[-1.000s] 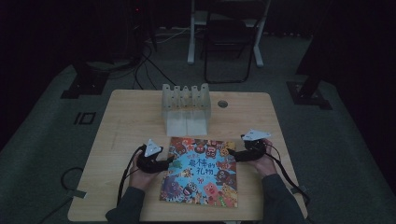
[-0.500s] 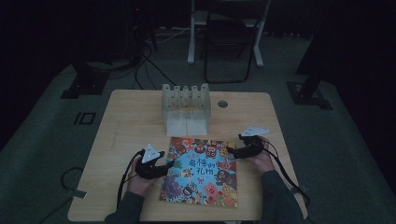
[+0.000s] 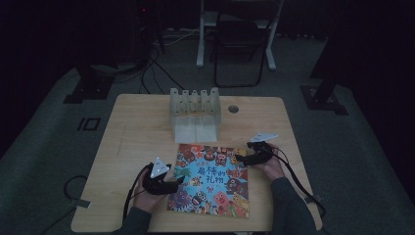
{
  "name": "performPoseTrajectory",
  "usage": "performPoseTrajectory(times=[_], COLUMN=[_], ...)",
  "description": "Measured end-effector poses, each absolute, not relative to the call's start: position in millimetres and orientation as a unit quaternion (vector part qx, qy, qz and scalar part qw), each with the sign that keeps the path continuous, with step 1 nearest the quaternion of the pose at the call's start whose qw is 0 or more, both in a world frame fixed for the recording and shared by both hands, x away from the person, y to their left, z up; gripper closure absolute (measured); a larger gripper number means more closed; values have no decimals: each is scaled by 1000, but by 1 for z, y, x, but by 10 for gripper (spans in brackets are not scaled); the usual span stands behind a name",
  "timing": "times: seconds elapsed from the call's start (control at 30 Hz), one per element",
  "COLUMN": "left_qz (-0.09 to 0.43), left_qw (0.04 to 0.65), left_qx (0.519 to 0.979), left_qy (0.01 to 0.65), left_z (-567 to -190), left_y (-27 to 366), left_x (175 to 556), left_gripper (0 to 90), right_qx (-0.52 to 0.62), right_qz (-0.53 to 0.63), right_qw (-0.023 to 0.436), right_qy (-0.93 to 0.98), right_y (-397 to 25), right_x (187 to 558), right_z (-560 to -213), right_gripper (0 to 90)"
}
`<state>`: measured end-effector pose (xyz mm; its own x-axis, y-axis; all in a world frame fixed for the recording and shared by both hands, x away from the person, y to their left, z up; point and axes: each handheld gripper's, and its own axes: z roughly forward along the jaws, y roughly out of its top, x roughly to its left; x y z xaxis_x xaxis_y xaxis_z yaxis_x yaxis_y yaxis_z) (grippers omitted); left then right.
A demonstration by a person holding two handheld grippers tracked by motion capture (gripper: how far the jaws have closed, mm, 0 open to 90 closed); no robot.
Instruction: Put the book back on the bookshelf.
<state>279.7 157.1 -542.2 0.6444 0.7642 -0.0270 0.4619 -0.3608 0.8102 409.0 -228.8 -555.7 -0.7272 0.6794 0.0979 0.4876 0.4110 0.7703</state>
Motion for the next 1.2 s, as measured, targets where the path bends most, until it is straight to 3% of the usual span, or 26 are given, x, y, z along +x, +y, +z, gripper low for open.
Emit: performPoseTrajectory(times=[1.2], left_qz=[171], left_qw=[401], left_qx=[845], left_qy=[308], left_z=[-548], left_y=[125], left_x=[247], left_gripper=[120], right_qx=[359], right_qz=[445], right_qw=[85], right_qy=[816], right_y=[-231], right_x=[408], right_z=[-560], right_gripper=[165])
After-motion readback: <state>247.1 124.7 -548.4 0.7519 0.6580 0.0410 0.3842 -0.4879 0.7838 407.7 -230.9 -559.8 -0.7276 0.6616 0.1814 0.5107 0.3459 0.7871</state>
